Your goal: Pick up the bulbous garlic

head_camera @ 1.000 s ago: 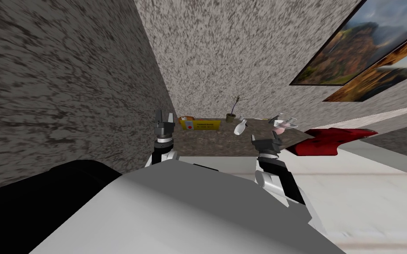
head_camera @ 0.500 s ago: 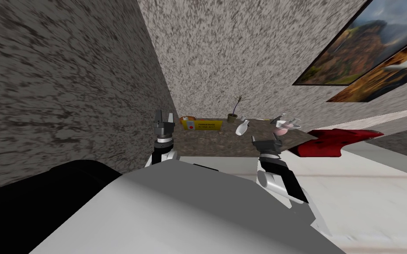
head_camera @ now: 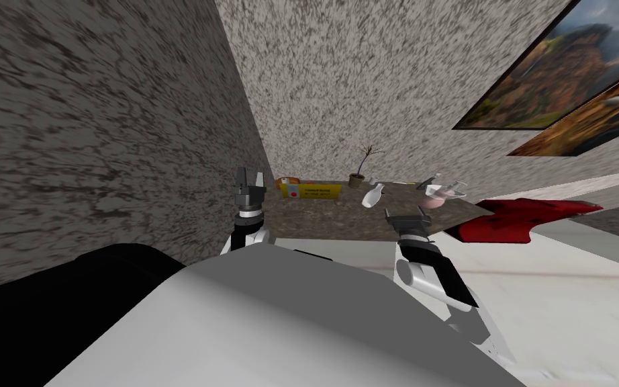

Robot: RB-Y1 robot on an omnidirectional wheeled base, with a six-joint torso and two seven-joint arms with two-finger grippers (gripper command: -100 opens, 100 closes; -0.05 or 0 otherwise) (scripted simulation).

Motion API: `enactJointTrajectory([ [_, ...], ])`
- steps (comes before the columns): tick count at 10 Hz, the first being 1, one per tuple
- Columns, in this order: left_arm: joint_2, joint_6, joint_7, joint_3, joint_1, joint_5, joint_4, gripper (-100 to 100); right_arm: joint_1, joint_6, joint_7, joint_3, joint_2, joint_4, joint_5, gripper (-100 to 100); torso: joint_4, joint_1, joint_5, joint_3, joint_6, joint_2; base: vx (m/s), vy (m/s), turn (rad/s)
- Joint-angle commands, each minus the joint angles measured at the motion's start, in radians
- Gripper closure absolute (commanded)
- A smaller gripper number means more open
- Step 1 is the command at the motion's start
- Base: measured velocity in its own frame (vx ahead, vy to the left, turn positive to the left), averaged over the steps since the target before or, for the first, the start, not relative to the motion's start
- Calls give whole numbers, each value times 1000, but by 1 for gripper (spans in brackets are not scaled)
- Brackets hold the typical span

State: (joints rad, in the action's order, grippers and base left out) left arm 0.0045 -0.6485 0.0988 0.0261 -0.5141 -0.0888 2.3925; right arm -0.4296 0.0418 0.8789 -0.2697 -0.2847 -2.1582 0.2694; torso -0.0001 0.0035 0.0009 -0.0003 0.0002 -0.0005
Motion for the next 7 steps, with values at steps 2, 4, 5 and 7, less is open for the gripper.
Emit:
enactJointTrajectory([
  [2, 0, 0, 0, 0, 0, 0, 0, 0, 13, 48, 73, -19, -13, 29, 26, -100, 0, -2, 0, 0, 0, 0, 8, 33, 25],
  [4, 0, 0, 0, 0, 0, 0, 0, 0, 13, 48, 118, -19, -13, 29, 26, -100, 0, -1, 0, 0, 0, 0, 6, 36, 8],
  [5, 0, 0, 0, 0, 0, 0, 0, 0, 25, 94, 153, -39, -29, 51, 52, -100, 0, -2, 0, 0, 0, 0, 0, 41, 48],
  [7, 0, 0, 0, 0, 0, 0, 0, 0, 25, 94, 199, -39, -29, 51, 52, -100, 0, -1, 0, 0, 0, 0, 10, 45, 12],
])
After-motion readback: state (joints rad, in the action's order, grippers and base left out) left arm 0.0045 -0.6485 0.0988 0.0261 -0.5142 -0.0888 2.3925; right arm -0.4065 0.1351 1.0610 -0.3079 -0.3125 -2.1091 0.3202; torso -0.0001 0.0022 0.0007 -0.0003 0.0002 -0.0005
